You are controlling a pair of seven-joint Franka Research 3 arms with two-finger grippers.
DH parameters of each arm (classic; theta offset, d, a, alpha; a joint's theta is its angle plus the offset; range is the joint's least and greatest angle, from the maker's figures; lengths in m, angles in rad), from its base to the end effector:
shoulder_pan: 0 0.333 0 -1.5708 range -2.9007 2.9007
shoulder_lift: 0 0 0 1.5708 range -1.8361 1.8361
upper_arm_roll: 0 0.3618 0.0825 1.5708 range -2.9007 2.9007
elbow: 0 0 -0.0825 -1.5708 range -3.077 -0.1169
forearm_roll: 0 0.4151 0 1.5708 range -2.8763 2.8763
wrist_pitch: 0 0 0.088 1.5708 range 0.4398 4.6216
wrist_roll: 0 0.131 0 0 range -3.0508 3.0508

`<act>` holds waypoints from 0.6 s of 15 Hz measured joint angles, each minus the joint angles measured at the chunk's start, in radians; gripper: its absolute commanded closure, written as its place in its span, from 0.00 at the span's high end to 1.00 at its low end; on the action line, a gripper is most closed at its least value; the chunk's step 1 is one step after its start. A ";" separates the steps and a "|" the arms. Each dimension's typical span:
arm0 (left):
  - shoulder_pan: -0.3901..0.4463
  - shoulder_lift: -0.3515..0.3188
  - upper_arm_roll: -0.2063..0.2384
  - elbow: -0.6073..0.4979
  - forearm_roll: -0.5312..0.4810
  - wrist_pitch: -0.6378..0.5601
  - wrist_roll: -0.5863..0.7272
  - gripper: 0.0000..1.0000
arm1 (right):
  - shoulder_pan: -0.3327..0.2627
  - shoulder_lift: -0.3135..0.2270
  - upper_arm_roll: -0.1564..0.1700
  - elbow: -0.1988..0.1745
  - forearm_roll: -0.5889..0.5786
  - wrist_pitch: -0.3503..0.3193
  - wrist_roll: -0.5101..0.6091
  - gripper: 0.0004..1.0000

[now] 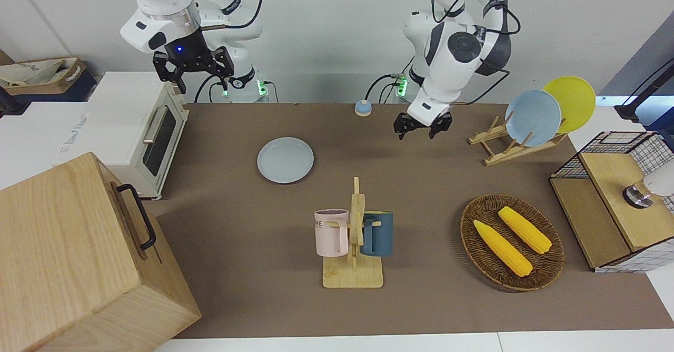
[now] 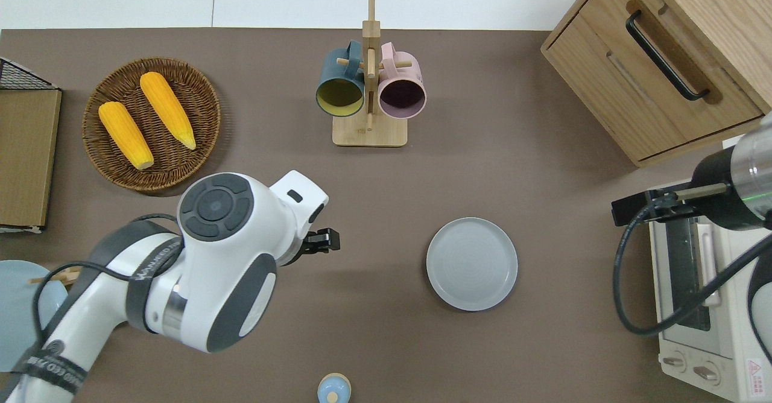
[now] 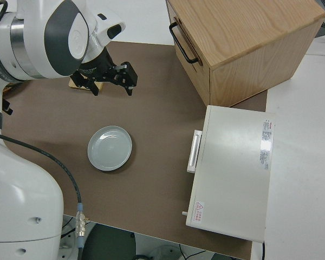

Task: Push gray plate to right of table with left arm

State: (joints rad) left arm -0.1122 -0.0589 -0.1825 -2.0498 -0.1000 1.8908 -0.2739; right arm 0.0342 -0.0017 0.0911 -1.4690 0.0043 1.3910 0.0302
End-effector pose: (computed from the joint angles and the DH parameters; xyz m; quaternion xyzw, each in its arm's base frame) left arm 0.5217 -0.1697 0.4657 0.9978 0.0081 -0.0599 0.0255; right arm 0.5595 0.0712 0.6826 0.9981 0.0478 -0.0382 0.0009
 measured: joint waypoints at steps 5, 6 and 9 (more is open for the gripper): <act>0.164 -0.070 0.007 -0.003 0.014 -0.027 0.167 0.99 | 0.000 0.000 0.000 0.000 0.000 0.000 0.000 0.98; 0.187 -0.081 0.010 -0.003 0.027 -0.034 0.191 0.99 | 0.000 0.000 0.000 0.000 0.000 0.000 0.000 0.98; 0.210 -0.100 0.046 0.019 0.039 -0.053 0.273 0.99 | 0.000 0.000 0.000 0.000 0.000 0.000 0.000 0.98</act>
State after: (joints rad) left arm 0.0976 -0.1593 -0.1365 -2.0306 -0.0606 1.8373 -0.0009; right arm 0.0342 -0.0017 0.0911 -1.4690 0.0043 1.3910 0.0302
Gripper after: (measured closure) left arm 0.004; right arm 0.013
